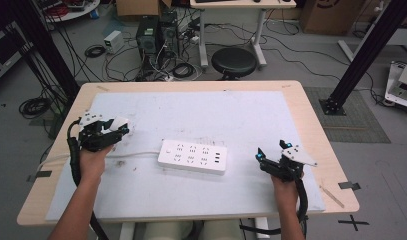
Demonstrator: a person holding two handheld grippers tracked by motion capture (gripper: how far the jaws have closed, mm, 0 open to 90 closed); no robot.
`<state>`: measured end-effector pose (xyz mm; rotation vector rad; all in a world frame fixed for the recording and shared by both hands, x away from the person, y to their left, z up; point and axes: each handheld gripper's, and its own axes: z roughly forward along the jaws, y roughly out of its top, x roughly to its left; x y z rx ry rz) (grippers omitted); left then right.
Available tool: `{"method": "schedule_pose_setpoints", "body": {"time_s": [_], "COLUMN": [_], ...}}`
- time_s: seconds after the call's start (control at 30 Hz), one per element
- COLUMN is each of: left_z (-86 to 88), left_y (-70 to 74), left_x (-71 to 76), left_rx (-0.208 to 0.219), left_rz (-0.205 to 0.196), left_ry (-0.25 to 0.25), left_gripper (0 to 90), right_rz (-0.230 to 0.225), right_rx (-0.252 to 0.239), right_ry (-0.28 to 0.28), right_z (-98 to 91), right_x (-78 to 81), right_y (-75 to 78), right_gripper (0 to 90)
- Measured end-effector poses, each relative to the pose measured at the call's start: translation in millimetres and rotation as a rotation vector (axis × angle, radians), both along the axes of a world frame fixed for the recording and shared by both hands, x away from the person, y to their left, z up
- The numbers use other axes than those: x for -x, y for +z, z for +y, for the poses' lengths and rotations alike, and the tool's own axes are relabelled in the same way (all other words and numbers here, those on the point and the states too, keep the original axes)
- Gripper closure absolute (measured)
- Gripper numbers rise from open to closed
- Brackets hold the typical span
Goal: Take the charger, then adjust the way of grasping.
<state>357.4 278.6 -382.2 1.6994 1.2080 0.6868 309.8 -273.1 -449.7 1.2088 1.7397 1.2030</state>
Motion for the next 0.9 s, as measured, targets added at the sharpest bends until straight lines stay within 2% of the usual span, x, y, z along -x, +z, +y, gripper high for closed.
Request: {"method": "schedule_pose_setpoints", "body": {"time_s": [0.37,0.5,0.8,0.9], "left_z": [-12.4,-17.5,-26.8,-31.1], "left_y": [10.5,15.8,20.9,22.8], "left_x": [16.7,24.1,36.0,38.6], "left_rx": [-0.009,-0.018,-0.035,-0.041], "left_rz": [-0.028,-0.04,-0.062,-0.067], "left_ry": [-0.082,-0.132,-0.204,-0.234], "left_gripper": [42.5,42.5,42.5,42.5], "right_rz": [0.0,0.001,-0.001,-0.012], "right_rx": [0.002,0.001,0.005,0.022], "right_ry": [0.002,0.003,0.006,0.014], "right_z": [0.8,0.7,1.2,2.6], "right_x": [0.6,0.6,0.7,1.9], "right_y": [0.0,0.1,0.2,0.3], "right_gripper": [15.4,15.4,15.4,15.4]}}
